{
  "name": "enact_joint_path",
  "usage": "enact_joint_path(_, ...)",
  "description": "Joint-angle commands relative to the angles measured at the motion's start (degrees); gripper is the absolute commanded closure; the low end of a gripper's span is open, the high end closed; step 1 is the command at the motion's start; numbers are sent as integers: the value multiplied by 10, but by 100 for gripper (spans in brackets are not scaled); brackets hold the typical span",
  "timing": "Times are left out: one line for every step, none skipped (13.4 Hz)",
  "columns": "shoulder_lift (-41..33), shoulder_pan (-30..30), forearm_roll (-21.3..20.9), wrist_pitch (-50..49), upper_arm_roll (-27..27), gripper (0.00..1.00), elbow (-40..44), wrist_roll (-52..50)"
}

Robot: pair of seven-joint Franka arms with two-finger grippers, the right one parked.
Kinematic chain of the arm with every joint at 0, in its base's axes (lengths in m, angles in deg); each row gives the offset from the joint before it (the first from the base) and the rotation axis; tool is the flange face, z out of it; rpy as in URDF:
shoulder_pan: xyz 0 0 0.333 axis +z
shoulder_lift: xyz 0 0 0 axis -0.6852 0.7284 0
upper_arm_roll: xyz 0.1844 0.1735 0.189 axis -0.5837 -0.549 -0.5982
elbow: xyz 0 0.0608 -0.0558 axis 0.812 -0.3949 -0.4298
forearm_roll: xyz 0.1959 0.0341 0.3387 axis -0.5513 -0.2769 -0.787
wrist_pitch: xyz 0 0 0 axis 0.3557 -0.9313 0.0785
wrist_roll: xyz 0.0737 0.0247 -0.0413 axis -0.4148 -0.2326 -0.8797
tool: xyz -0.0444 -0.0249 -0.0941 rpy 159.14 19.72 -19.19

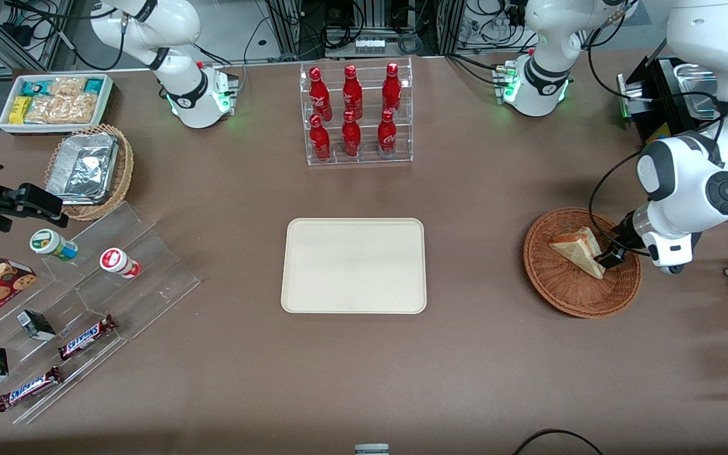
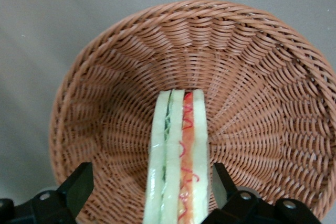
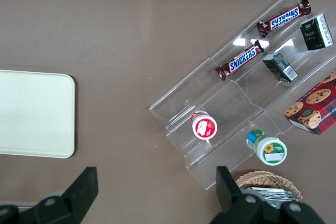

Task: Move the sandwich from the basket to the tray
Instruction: 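Lower the left gripper and close it on the sandwich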

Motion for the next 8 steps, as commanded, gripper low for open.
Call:
enact_joint_path(20, -11, 13, 29, 1, 0, -1, -23)
enact_joint_path(25, -13, 13, 34, 2, 0, -1, -33)
enact_joint_path(30, -16, 13, 38, 2, 0, -1, -37)
enact_joint_path(37, -24, 13, 39, 2, 0, -2, -41)
enact_joint_path(46, -28, 13, 39, 2, 0, -2, -47)
enact_joint_path(52, -29, 13, 39, 2, 0, -1, -57)
enact_joint_path(55, -31, 13, 38, 2, 0, -2, -60)
enact_joint_path(58, -37, 12, 36, 2, 7, -2, -60)
